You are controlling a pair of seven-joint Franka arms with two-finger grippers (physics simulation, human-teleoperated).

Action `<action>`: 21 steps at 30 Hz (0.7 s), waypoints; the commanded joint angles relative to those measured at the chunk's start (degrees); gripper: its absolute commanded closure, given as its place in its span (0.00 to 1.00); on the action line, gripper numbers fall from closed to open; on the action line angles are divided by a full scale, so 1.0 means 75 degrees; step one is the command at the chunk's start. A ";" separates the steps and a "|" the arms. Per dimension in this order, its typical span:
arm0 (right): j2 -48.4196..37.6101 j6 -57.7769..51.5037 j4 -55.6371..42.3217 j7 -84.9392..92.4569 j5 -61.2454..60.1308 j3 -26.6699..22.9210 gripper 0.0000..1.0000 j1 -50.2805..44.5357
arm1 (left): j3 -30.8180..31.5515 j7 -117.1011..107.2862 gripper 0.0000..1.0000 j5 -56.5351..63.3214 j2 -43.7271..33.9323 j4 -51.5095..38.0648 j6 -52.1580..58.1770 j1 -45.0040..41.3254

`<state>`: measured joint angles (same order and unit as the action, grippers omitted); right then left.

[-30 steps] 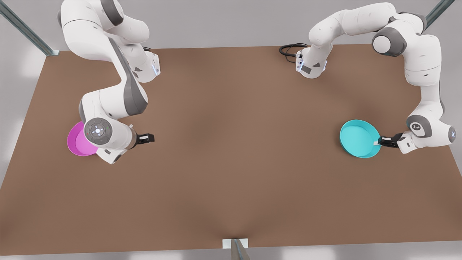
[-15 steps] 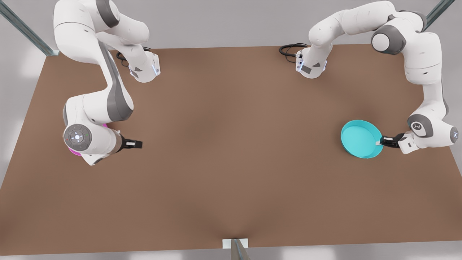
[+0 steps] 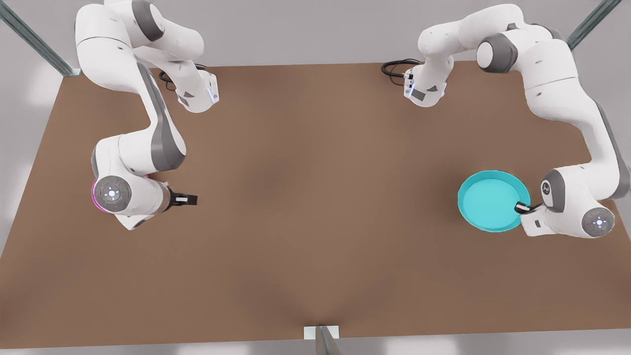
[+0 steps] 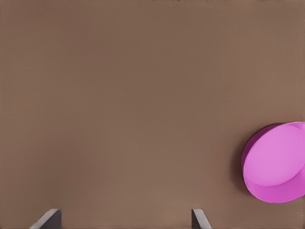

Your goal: Flip the blue plate over with the left arm, and stack the pink plate on top of the blue plate with the right arm

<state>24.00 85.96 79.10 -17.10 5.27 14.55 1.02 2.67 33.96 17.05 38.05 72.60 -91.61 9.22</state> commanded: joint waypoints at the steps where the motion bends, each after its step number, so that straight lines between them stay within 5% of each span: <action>1: -0.0001 0.0000 0.0000 0.0088 -0.0024 0.0005 0.00 0.0016 | 0.0007 -0.0134 0.79 0.1534 0.0001 -0.0093 0.0191 -0.0220; 10: 0.0140 0.0305 0.0000 0.0288 0.0257 -0.0018 0.00 0.0087 | 0.0008 -0.3871 0.79 0.4488 0.0036 -0.0199 0.2851 -0.3748; 21: 0.0234 0.0527 0.0000 0.0381 0.0492 -0.0018 0.00 0.0087 | 0.0008 -0.7118 0.79 0.5555 0.1384 -0.0152 0.6519 -0.6314</action>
<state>25.80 89.91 79.10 -14.29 8.96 14.41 1.67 2.74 -20.67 58.68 49.02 71.46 -42.19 -38.93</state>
